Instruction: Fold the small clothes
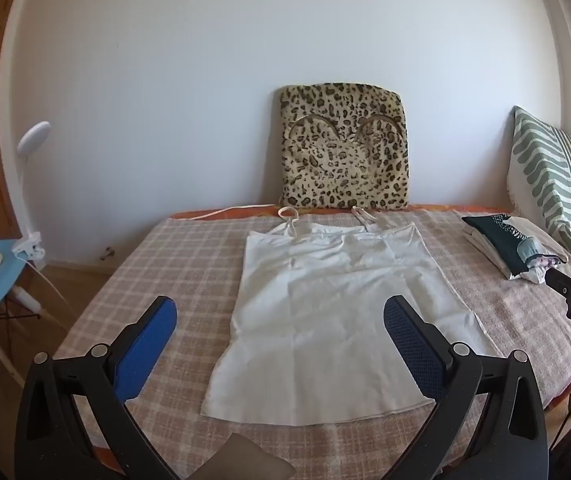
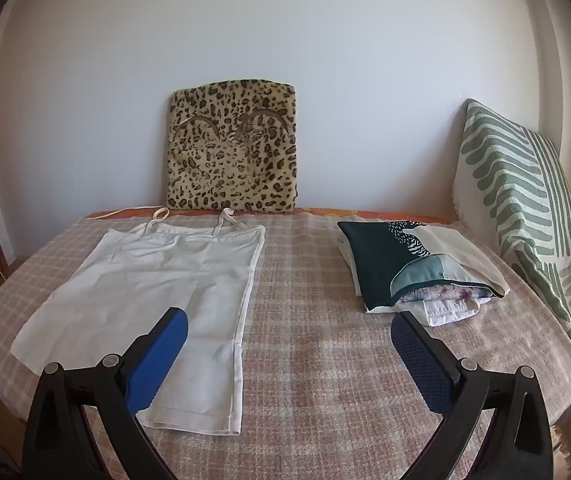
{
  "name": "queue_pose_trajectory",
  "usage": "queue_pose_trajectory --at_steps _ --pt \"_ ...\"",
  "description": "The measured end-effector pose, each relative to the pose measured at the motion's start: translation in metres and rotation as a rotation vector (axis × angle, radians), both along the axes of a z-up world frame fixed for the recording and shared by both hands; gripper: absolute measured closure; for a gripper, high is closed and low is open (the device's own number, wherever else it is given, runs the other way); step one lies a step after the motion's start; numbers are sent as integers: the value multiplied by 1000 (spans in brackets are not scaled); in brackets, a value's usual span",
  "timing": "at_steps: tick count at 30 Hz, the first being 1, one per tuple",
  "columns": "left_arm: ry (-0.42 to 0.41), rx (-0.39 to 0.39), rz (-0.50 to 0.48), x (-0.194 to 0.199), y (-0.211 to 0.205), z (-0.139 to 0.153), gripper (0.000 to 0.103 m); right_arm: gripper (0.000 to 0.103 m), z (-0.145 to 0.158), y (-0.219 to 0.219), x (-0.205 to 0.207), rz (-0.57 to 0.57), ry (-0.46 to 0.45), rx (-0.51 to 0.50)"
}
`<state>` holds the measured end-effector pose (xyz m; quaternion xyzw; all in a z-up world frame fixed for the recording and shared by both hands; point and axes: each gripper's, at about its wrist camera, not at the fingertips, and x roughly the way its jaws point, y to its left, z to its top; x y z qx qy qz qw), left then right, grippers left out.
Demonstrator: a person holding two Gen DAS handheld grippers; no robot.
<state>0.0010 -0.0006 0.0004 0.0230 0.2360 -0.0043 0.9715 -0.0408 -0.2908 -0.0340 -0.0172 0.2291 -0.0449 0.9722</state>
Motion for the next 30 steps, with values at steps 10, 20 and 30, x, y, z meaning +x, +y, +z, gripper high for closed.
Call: queue_pose_trajectory --at_steps 10,20,30 --pt "-36 -8 4 -3 1 3 0 0 1 0 0 2 3 4" --pt "-43 -3 12 -6 1 4 0 0 3 0 2 1 3 -3" --pt "-57 4 21 -8 2 6 0 0 2 0 2 2 3 -2"
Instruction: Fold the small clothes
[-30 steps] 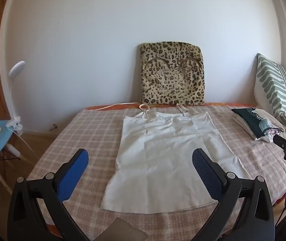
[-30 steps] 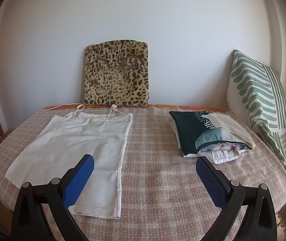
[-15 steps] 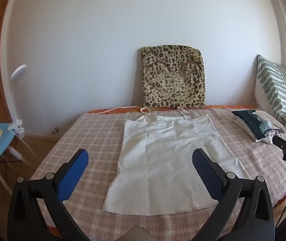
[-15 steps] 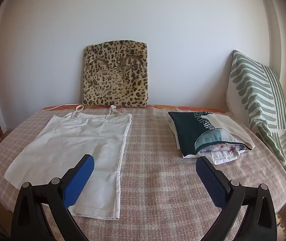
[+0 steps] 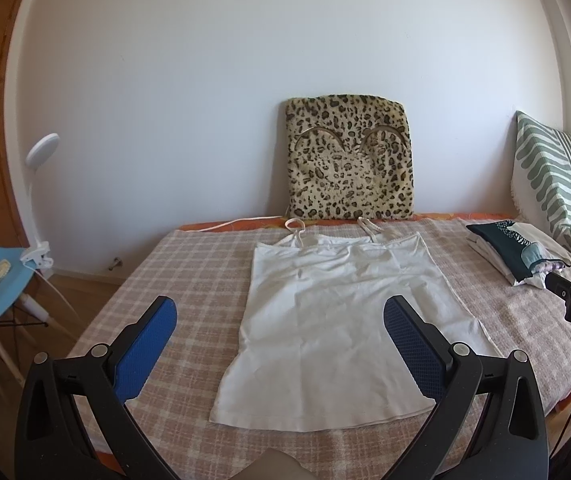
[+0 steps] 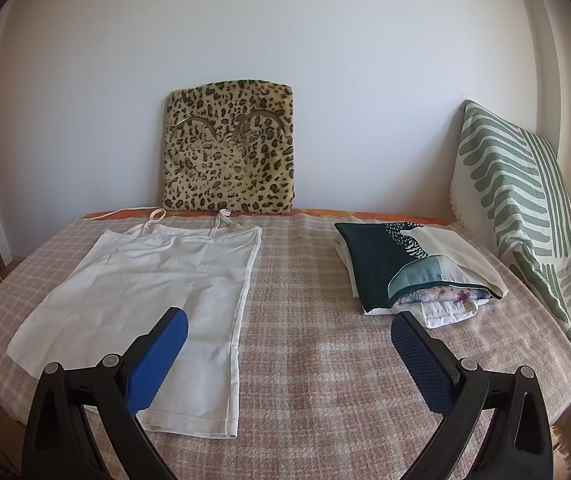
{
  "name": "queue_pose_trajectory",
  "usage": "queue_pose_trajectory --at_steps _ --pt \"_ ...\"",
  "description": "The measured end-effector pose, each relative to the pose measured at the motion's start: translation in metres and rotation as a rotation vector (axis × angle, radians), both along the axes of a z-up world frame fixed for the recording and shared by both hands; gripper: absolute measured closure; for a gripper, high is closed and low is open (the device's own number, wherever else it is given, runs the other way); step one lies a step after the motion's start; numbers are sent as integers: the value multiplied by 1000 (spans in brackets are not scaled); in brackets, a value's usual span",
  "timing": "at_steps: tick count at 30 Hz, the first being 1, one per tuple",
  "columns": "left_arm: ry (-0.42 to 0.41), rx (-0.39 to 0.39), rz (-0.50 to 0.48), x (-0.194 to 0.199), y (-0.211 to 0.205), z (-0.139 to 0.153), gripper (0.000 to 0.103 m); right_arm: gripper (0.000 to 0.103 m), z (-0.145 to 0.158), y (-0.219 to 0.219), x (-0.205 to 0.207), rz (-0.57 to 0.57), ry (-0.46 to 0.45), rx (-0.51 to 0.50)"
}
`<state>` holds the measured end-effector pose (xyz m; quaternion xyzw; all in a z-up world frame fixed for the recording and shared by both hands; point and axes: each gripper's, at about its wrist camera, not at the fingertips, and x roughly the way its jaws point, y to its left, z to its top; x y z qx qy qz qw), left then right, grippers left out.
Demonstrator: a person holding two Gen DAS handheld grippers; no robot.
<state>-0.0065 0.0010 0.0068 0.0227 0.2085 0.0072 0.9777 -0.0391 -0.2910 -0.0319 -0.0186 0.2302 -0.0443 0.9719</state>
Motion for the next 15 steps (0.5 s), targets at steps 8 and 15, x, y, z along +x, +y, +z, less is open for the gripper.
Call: queue_pose_trajectory --at_steps 8,15 --pt "-1 1 -1 -1 0 -1 0 0 1 0 -1 -4 -1 -4" --pt "-3 3 1 -3 1 -2 0 0 0 3 -3 -4 -4 -6"
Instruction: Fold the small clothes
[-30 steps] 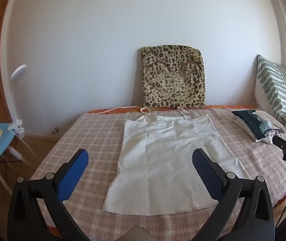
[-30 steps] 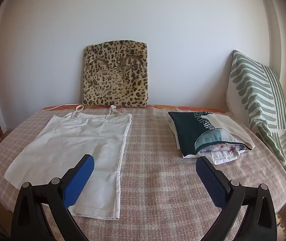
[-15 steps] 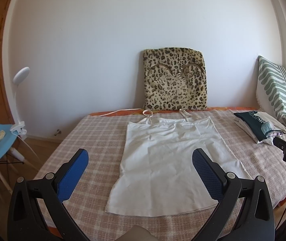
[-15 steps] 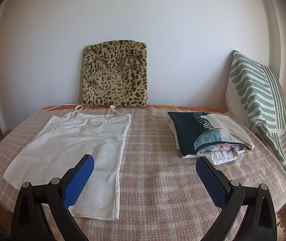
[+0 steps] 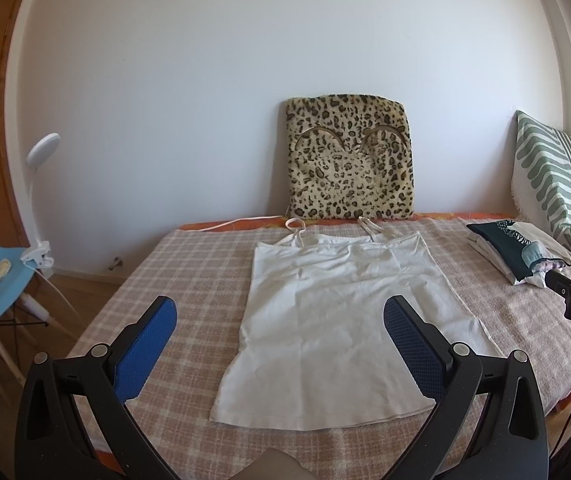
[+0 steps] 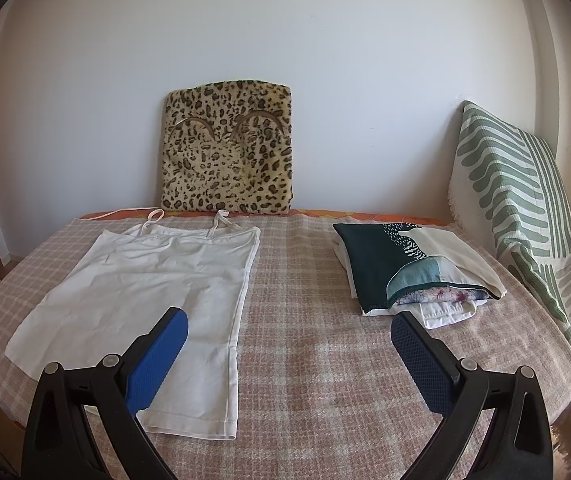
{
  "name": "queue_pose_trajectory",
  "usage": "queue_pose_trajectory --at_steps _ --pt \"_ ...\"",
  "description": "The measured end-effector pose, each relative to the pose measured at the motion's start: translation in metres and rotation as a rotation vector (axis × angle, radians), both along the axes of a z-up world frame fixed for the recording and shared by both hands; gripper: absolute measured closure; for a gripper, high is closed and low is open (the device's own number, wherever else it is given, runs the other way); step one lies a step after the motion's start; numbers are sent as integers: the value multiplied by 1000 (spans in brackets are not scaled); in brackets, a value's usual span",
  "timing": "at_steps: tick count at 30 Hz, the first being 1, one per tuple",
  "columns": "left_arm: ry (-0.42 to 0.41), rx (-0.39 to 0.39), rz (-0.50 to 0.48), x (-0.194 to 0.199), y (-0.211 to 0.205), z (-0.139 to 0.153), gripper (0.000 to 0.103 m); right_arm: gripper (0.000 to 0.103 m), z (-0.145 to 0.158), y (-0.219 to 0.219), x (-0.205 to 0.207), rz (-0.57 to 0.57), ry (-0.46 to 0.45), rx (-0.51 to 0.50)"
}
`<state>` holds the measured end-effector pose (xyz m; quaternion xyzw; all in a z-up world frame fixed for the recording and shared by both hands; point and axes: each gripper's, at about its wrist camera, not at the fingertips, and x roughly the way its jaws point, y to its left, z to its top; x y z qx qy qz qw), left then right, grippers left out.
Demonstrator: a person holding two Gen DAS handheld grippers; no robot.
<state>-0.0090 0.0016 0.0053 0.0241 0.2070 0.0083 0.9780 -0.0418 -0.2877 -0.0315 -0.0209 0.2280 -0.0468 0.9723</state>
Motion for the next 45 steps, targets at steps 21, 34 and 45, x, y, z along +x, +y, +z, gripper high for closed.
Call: queue_pose_trajectory --at_steps 21,34,45 --pt "11 2 8 3 0 -3 0 0 3 0 -1 2 -13 -8" --pt "14 -2 12 3 2 -5 0 0 4 0 -1 -3 -22 -9" --pt "16 -5 17 3 2 -6 0 0 5 2 -2 -4 -23 -10"
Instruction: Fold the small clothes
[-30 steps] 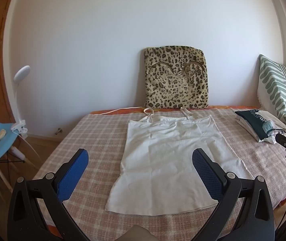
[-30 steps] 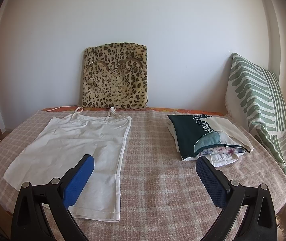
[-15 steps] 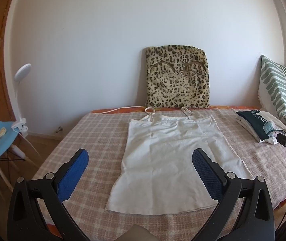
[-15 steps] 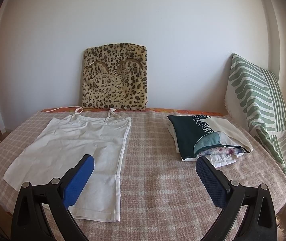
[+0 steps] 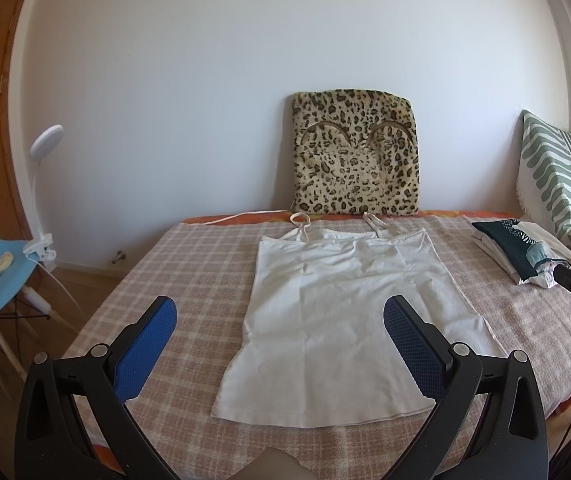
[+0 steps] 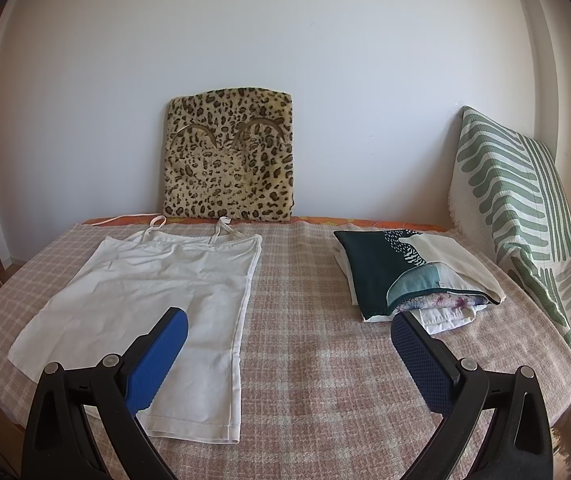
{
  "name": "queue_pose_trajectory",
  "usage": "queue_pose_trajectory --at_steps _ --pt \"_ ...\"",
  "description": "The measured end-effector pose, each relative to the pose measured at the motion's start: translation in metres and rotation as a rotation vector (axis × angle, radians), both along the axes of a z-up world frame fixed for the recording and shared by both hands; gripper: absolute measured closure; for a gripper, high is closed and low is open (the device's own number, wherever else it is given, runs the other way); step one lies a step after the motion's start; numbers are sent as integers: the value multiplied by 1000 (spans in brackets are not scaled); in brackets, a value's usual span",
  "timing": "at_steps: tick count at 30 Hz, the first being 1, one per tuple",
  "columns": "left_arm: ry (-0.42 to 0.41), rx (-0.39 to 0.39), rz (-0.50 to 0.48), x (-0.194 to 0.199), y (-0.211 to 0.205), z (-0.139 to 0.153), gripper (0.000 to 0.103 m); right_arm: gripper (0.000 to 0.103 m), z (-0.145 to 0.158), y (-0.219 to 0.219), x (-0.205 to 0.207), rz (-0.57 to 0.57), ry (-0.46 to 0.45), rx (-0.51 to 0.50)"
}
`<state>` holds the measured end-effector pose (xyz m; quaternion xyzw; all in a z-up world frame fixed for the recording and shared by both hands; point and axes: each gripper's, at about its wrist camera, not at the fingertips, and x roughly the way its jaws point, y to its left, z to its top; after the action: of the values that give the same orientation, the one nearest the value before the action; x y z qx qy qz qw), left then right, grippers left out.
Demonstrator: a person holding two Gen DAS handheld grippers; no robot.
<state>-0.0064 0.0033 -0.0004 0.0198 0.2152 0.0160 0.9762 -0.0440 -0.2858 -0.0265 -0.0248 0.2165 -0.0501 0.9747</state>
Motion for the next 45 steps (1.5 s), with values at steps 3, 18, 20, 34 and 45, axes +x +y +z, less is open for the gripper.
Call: queue_pose_trajectory --at_steps 3,18,20,34,45 --pt "2 0 2 0 0 0 0 0 1 1 -1 2 -2 -2" --pt "121 -79 -4 20 18 -13 0 0 9 10 16 44 20 60" --pt "160 -106 6 26 24 -18 0 0 13 15 21 71 25 70" --pt "425 -350 -27 61 88 -71 25 0 26 79 68 269 79 11" --pt "523 -382 -71 67 108 -99 46 2 30 137 146 438 143 103"
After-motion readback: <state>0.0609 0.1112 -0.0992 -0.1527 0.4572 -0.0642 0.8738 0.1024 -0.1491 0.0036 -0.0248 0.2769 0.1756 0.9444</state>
